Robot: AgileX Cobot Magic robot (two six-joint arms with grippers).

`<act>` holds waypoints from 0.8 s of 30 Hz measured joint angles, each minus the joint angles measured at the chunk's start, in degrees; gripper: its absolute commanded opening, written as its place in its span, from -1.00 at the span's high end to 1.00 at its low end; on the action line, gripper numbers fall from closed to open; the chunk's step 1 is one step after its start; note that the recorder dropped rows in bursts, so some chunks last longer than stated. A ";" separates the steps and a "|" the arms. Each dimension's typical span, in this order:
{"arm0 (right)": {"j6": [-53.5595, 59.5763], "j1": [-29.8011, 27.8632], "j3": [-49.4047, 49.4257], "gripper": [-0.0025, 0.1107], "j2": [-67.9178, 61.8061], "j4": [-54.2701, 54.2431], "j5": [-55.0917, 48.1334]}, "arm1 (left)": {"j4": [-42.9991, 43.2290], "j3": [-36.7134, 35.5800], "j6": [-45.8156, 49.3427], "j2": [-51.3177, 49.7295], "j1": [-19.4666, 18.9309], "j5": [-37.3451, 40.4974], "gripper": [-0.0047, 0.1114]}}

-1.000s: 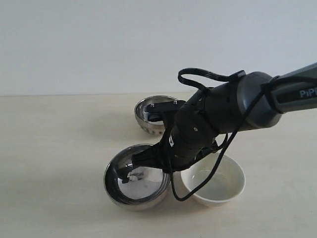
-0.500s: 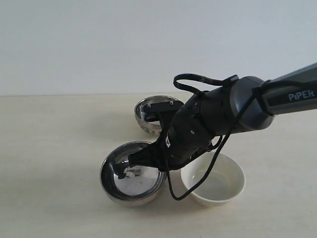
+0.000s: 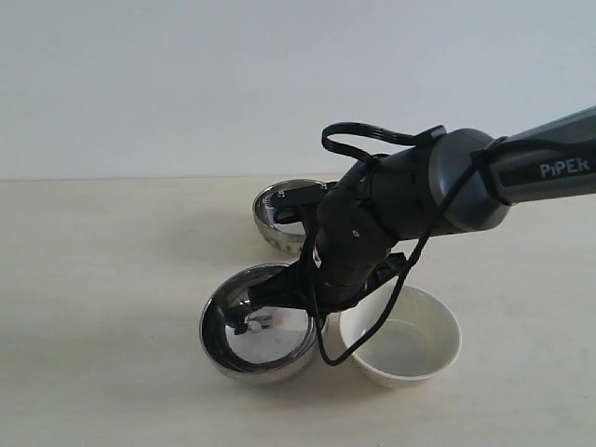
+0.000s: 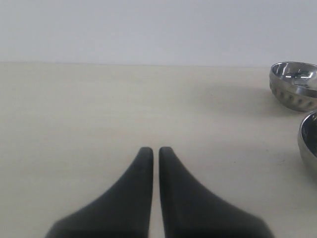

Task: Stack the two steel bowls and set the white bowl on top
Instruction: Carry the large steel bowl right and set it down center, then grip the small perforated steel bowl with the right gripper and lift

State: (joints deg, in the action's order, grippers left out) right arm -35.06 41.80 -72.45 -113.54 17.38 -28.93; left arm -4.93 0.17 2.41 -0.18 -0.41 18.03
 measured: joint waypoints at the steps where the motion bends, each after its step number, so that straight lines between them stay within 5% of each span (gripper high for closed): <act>1: 0.00 0.00 0.00 0.95 0.00 0.00 0.00 | 0.00 0.00 0.00 0.00 0.00 0.00 0.85; 5: -0.03 0.00 0.00 0.71 0.00 0.00 -0.11 | 0.00 0.00 0.00 0.00 0.00 0.00 0.85; 8: -0.03 0.00 0.00 0.17 -0.15 0.26 -1.15 | 0.00 0.00 0.00 0.00 0.00 0.00 0.85; 10: -0.14 0.00 0.00 0.05 -0.15 0.26 -1.66 | 0.00 0.00 0.00 0.00 0.00 0.00 0.85; 20: -0.95 0.00 -4.65 0.05 -0.49 3.27 -3.04 | 0.00 0.00 0.00 0.00 0.00 0.00 0.85; 24: -9.44 0.00 -10.65 0.05 -0.52 10.38 -7.23 | 0.00 0.00 0.00 0.00 0.00 0.00 0.85</act>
State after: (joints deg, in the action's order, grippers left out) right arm -44.50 41.80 -83.10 -114.06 27.76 -36.17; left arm -4.93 0.17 2.41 -0.18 -0.41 18.03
